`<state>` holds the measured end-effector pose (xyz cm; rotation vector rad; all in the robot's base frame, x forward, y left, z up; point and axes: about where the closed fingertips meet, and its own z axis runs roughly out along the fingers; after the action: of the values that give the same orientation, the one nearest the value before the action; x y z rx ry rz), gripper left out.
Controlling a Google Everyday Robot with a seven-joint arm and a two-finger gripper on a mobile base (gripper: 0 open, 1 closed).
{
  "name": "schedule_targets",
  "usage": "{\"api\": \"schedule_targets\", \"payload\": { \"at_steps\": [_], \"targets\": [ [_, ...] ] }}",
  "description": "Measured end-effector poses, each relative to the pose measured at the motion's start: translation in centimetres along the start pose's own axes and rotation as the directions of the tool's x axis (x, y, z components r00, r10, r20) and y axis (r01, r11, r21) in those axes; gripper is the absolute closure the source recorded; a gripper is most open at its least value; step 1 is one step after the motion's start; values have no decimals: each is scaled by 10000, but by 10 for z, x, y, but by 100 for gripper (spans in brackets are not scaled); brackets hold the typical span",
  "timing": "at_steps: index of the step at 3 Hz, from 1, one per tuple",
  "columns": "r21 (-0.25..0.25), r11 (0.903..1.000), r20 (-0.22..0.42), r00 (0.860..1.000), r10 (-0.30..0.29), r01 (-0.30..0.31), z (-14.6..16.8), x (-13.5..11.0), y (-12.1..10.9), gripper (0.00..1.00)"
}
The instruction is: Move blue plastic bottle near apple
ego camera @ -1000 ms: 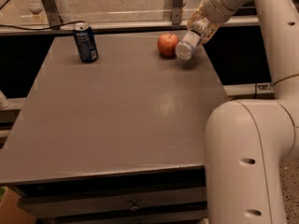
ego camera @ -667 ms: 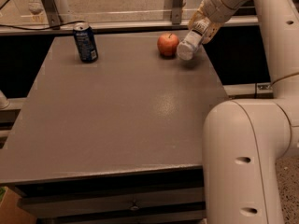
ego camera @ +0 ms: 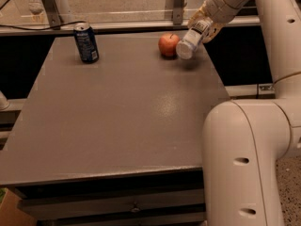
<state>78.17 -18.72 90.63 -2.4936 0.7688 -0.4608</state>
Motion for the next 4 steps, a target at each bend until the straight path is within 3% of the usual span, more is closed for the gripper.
{"api": "schedule_targets", "payload": {
  "at_steps": [1,2,4],
  "targets": [
    [-100,9998,290,9995,152,-149,6,-6,5,12],
    [-289,9993,710,9972,246,-225,19,-17,9,0],
    [-580,9975,985,9941,450,-394,22,-28,23,0]
  ]
}}
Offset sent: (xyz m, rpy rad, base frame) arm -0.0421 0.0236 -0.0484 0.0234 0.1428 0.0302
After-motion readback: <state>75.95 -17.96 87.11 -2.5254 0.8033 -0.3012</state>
